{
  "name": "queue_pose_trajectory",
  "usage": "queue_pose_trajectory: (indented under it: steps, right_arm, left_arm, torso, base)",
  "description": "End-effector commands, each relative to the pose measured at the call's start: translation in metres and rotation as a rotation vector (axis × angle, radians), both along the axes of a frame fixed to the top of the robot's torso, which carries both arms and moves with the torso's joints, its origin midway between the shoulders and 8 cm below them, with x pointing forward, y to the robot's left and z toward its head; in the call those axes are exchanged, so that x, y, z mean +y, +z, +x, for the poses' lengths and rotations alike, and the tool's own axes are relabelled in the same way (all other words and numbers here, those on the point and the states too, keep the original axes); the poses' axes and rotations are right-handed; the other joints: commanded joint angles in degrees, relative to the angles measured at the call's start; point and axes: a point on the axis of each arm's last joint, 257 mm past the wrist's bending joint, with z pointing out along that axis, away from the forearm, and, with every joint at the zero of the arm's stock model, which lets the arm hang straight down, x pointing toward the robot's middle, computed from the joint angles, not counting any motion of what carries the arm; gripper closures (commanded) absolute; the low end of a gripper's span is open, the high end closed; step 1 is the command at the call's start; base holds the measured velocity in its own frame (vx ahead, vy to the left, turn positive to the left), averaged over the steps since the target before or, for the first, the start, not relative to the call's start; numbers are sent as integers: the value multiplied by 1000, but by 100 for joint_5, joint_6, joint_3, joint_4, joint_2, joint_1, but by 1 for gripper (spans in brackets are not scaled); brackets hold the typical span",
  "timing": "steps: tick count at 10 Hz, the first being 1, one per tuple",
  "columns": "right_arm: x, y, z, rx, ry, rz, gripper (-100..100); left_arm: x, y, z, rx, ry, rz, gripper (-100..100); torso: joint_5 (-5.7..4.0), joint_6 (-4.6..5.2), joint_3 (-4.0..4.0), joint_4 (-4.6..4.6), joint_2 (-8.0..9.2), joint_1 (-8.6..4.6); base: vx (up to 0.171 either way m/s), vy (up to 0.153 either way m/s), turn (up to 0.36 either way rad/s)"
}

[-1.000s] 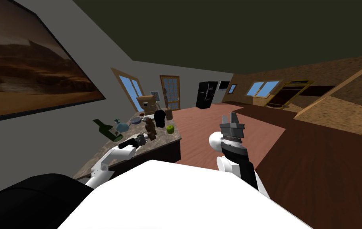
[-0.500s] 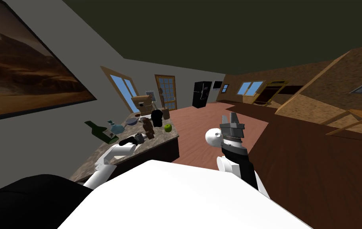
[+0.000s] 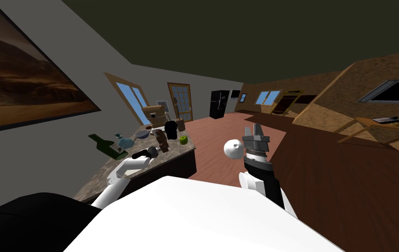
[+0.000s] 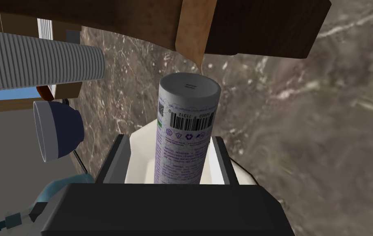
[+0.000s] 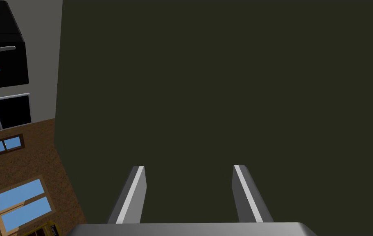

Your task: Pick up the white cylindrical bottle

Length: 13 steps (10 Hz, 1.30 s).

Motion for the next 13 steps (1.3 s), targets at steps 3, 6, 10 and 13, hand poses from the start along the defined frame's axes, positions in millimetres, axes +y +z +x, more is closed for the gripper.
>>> queue_pose_trajectory:
  steps: [3, 6, 10, 13]
  right_arm:
    - [0, 0, 0, 0, 0, 0, 0]
    - [0, 0, 0, 0, 0, 0, 0]
    - [0, 0, 0, 0, 0, 0, 0]
    - [0, 0, 0, 0, 0, 0, 0]
  left_arm:
    - [1, 2, 1, -2, -1, 3, 100]
    - [-9, 2, -1, -2, -20, 3, 100]
    - [-35, 7, -9, -1, -75, 5, 100]
    - [-56, 11, -16, -1, -117, 2, 100]
  torso:
    - [7, 0, -4, -5, -4, 2]
    - [5, 0, -4, -4, -4, 0]
    - [3, -2, -17, -7, -30, 3]
    - [2, -4, -13, -6, -21, -3]
  base:
    - [0, 0, 0]
    - [13, 3, 57]
    - [85, 13, 159]
    - [67, 0, 137]
